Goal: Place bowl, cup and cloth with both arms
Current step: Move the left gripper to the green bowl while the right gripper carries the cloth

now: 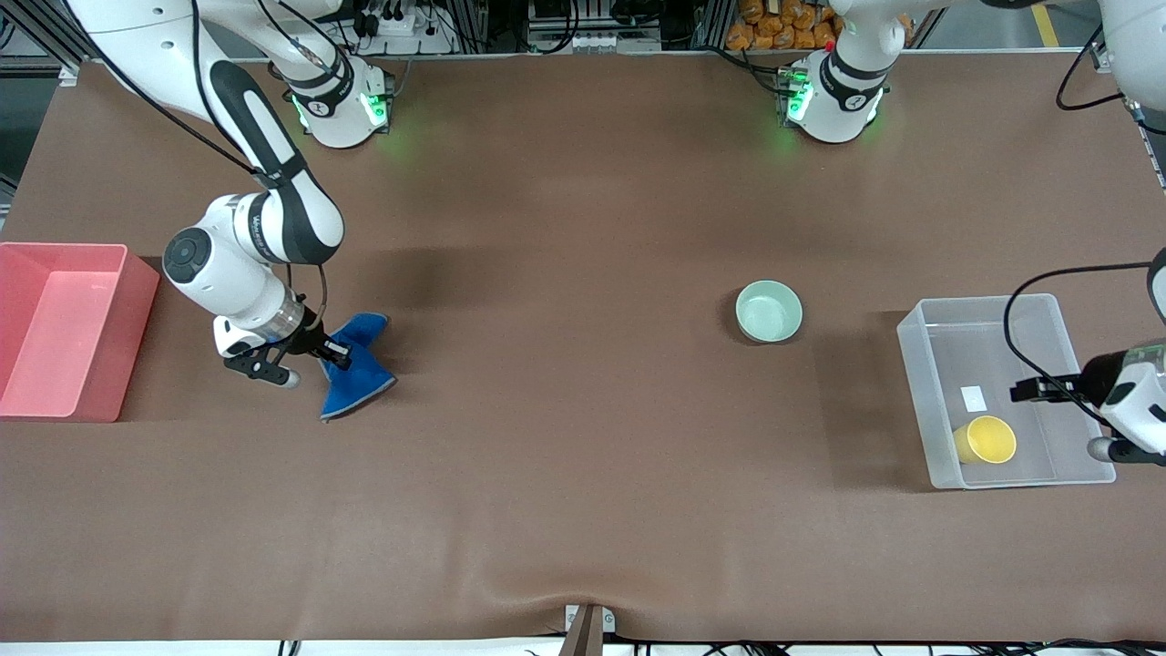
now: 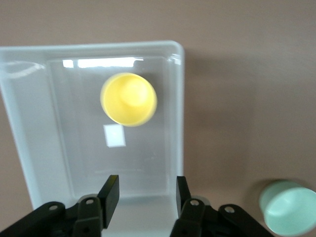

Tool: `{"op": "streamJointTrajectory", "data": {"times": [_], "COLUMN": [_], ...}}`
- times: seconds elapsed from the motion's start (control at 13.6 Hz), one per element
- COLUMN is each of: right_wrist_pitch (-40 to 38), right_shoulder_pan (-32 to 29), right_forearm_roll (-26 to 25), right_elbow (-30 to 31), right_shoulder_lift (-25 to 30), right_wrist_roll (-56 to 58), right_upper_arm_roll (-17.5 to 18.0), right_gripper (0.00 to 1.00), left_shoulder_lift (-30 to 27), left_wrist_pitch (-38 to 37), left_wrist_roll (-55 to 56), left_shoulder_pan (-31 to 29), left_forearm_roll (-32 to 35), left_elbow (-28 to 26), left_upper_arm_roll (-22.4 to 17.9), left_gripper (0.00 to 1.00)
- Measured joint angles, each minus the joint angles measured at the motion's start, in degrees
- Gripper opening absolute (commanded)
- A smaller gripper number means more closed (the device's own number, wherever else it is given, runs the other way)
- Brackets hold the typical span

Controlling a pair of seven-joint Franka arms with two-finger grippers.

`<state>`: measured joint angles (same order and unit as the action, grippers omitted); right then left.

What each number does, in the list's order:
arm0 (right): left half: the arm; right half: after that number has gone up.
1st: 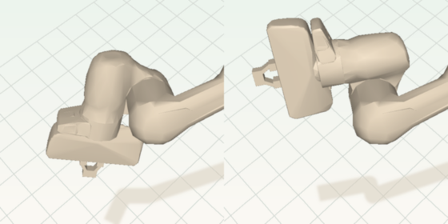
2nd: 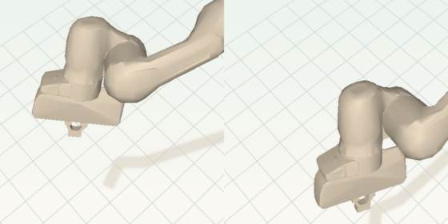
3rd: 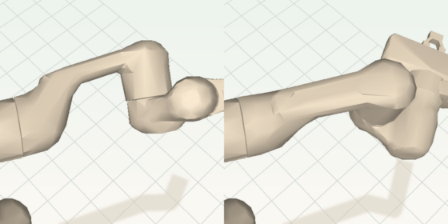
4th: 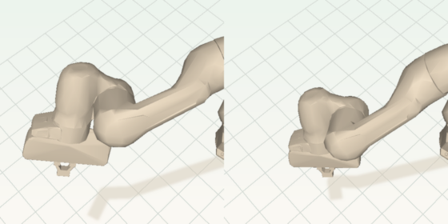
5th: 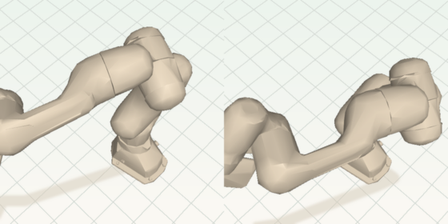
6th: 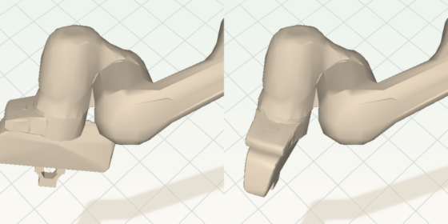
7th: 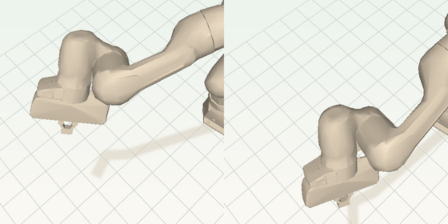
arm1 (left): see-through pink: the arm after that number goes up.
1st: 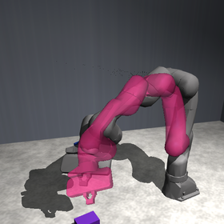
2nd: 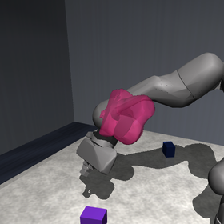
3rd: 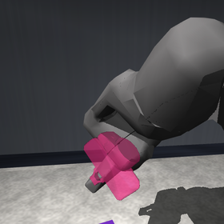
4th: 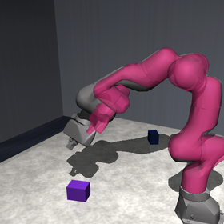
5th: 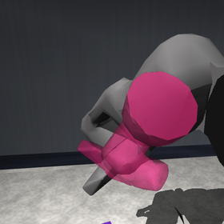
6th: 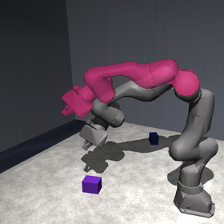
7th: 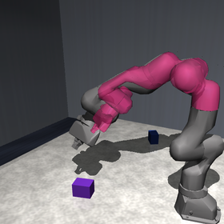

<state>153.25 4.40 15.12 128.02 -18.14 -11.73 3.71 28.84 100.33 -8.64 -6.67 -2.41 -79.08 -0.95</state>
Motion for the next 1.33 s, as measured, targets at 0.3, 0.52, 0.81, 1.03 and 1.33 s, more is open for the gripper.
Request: {"op": "streamJointTrajectory", "data": {"times": [0.3,0.52,0.81,1.03,1.33], "right_wrist_pitch": [-17.99,-29.52,-38.49,-39.11,-45.87], "right_shoulder_pan": [-0.3,-3.95,-11.43,-15.2,-16.91], "right_forearm_roll": [-0.44,-1.04,-1.26,-1.6,-5.41], "right_elbow": [-8.76,-15.1,-19.93,-21.52,-30.22], "right_shoulder_lift": [1.96,2.32,1.47,-0.02,-0.15], "right_wrist_roll": [1.75,7.66,23.12,32.32,34.04], "right_upper_arm_roll": [-0.55,-1.19,-1.42,-1.5,-1.5], "right_gripper": [0.0,0.0,0.0,0.0,0.0], "left_shoulder_lift": [-9.22,-15.71,-18.36,-18.4,-18.39], "left_wrist_pitch": [0.39,7.75,16.26,21.94,30.47], "left_wrist_roll": [4.94,9.72,17.25,18.04,21.03], "left_shoulder_pan": [1.03,1.13,1.21,1.22,1.22], "left_forearm_roll": [0.47,1.23,3.95,4.1,4.1], "left_elbow": [-11.96,-25.3,-37.95,-43.09,-49.13], "left_upper_arm_roll": [5.11,9.49,15.98,17.42,18.8], "left_gripper": [0.56,0.56,0.58,0.62,0.62]}}
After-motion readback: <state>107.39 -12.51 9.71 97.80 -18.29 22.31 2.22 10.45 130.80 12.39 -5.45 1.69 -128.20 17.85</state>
